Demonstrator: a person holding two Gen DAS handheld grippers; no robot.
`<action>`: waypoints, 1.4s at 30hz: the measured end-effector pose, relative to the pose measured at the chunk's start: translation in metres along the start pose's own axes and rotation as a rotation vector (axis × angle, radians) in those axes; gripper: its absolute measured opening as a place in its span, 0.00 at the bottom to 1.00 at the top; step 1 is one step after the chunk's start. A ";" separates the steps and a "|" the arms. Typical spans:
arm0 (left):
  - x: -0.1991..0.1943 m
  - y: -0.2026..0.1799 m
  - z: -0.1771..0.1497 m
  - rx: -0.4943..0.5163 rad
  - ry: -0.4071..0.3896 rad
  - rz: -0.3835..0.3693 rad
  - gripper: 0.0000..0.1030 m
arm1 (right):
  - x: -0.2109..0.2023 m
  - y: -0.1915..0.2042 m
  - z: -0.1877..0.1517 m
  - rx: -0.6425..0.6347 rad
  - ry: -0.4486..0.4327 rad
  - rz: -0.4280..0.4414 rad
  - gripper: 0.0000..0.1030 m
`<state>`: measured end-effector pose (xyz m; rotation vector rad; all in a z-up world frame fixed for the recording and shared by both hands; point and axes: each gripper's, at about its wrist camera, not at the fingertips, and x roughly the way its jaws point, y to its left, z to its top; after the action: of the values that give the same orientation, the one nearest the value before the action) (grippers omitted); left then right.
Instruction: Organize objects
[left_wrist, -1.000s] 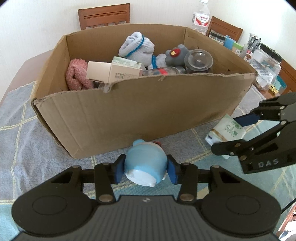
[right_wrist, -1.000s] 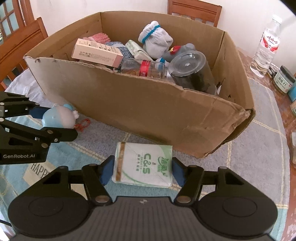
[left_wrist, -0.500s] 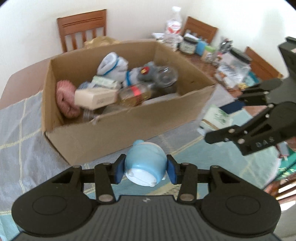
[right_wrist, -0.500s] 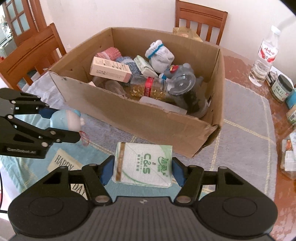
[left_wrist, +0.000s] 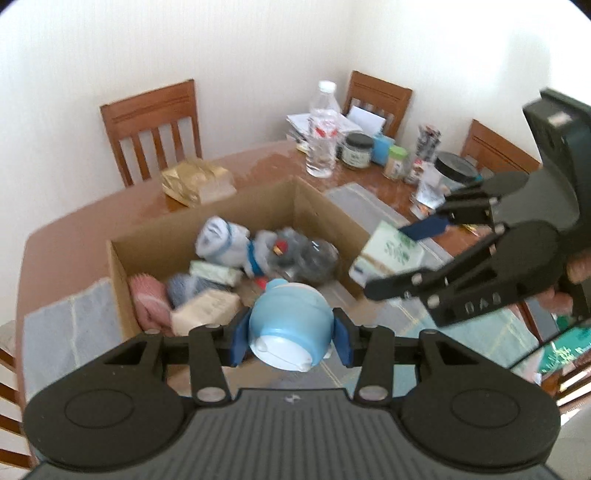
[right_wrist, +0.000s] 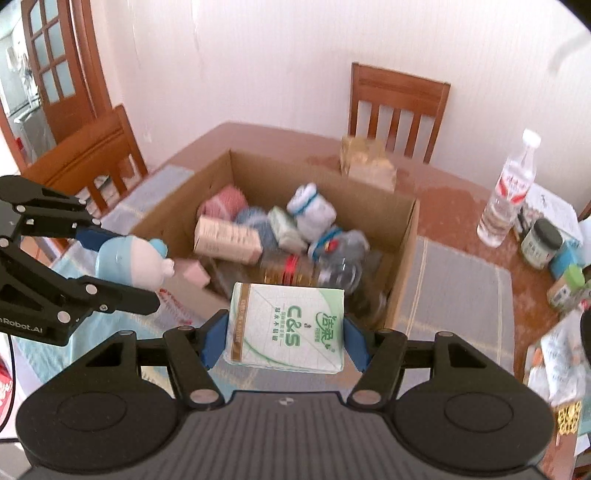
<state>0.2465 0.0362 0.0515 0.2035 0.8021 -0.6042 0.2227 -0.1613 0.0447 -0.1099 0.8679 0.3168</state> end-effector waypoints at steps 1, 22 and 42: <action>0.002 0.003 0.005 0.001 -0.003 0.012 0.44 | 0.002 -0.001 0.004 0.002 -0.006 0.000 0.67; 0.056 0.061 0.046 -0.110 -0.013 0.218 0.94 | 0.026 -0.012 0.023 0.118 0.003 0.003 0.98; 0.021 0.025 0.011 -0.284 0.073 0.310 0.98 | 0.009 -0.042 0.042 0.305 0.045 -0.159 1.00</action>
<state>0.2787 0.0429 0.0423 0.0864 0.8956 -0.1881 0.2720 -0.1894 0.0630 0.0970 0.9366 0.0312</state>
